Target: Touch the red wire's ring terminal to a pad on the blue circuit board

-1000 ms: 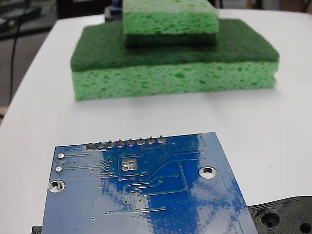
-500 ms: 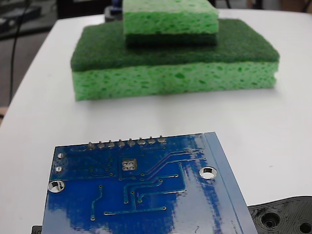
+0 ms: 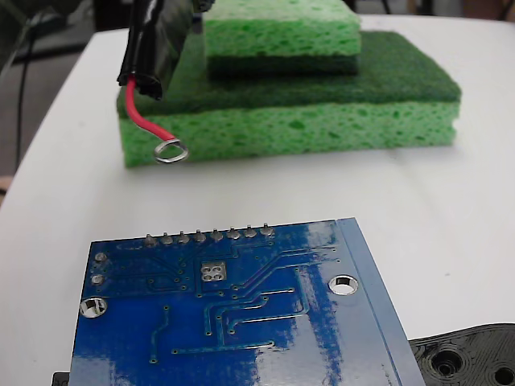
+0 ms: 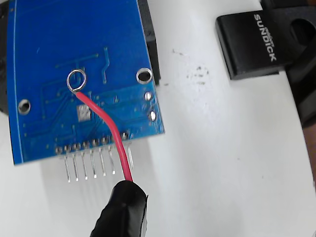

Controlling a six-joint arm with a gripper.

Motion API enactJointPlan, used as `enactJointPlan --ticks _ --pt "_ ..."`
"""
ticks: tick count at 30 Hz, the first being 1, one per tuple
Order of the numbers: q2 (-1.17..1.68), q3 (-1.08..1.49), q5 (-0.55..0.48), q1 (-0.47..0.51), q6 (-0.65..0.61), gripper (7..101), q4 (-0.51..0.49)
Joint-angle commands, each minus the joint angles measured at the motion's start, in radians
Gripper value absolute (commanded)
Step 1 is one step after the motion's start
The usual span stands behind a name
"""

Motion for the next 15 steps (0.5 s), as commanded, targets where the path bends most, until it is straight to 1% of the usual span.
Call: enactJointPlan --ticks 1,4,15 --pt "-0.014 -0.012 0.011 -0.006 0.003 100.3 -0.002" --pt "-0.038 -0.020 0.018 -0.012 0.012 100.3 0.000" --pt "-0.118 -0.098 0.061 -0.058 0.038 100.3 0.058"
